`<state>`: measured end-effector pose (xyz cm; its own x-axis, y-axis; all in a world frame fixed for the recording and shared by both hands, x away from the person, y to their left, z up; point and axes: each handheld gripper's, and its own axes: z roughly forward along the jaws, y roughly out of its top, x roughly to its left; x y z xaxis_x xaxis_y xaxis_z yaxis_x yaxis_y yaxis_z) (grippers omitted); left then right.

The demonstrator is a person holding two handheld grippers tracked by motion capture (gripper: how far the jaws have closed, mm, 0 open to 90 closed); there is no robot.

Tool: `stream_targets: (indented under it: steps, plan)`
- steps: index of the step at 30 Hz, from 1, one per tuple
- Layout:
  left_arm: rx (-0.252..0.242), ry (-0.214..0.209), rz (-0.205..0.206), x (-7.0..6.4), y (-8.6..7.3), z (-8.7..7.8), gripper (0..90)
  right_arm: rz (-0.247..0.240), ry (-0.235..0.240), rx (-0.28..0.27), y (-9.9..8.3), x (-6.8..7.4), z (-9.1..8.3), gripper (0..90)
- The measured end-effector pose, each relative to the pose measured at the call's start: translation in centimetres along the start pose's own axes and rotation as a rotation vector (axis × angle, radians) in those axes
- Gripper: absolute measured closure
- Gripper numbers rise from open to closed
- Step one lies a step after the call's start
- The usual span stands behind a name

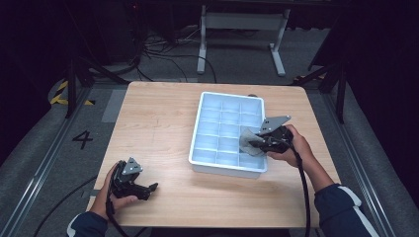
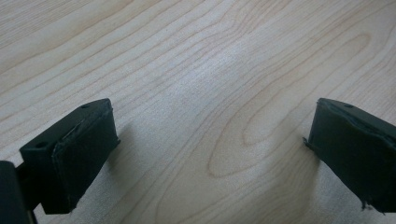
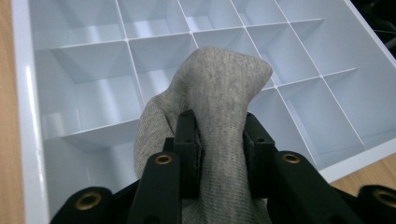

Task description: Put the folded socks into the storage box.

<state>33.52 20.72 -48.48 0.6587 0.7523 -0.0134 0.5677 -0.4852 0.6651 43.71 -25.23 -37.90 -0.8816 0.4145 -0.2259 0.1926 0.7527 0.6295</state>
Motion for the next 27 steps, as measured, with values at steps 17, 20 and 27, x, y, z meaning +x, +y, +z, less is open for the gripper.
stream_targets:
  steps: [17,20,27]
  plan:
    - [0.001,0.000,0.001,0.0,0.0,0.0,1.5,-0.077,-0.011,0.135,0.5,0.2,2.0,72.6]
    - [0.000,-0.001,0.001,0.0,0.0,0.0,1.5,-0.092,-0.012,0.173,0.6,0.5,2.4,72.6]
    - [0.000,-0.001,0.000,0.0,0.0,0.0,1.5,-0.143,0.020,0.251,1.0,0.8,3.4,72.5]
